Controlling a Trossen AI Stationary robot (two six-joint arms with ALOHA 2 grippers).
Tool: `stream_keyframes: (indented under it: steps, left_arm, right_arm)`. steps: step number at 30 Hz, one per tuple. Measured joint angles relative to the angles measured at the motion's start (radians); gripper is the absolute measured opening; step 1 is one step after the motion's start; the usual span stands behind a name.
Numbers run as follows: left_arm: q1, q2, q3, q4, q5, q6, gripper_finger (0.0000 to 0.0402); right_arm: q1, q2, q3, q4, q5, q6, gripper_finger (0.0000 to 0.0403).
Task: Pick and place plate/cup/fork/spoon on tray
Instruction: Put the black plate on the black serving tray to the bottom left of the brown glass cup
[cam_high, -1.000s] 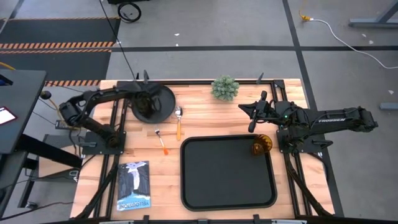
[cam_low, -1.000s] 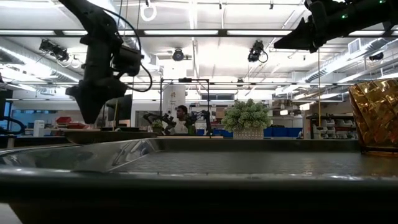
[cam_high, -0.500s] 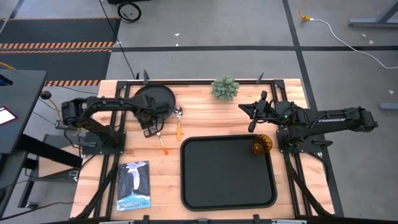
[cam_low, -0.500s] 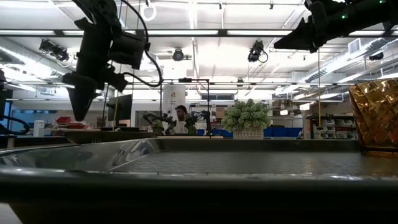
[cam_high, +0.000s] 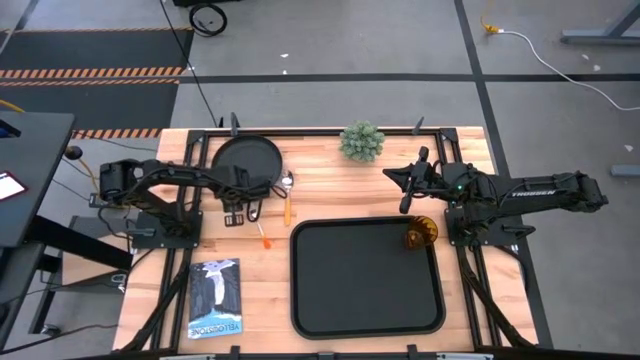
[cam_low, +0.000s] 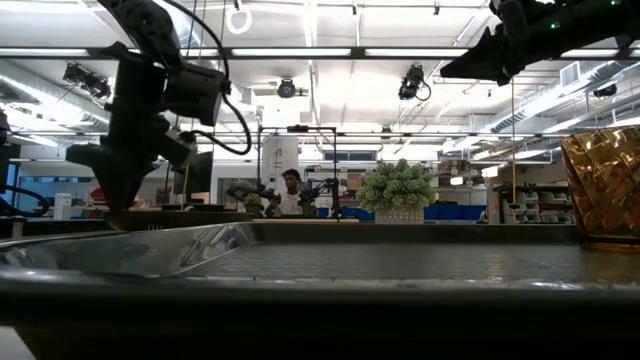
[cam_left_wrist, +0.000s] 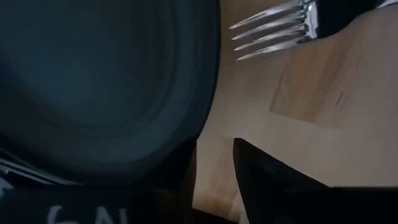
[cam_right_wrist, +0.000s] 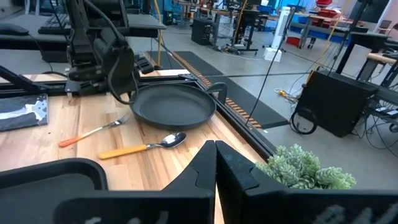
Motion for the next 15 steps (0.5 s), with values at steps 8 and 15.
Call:
stream_keyframes:
  steps: [8, 15]
  left_arm:
    - [-0.001, 0.000, -0.040, 0.059, -0.049, 0.027, 0.0119]
    - [-0.017, 0.000, -0.034, 0.036, -0.042, 0.022, 0.0111]
  right_arm:
    - [0.000, 0.000, 0.000, -0.002, 0.000, 0.000, 0.0009]
    - [0.000, 0.000, 0.000, 0.001, -0.001, 0.001, 0.0009]
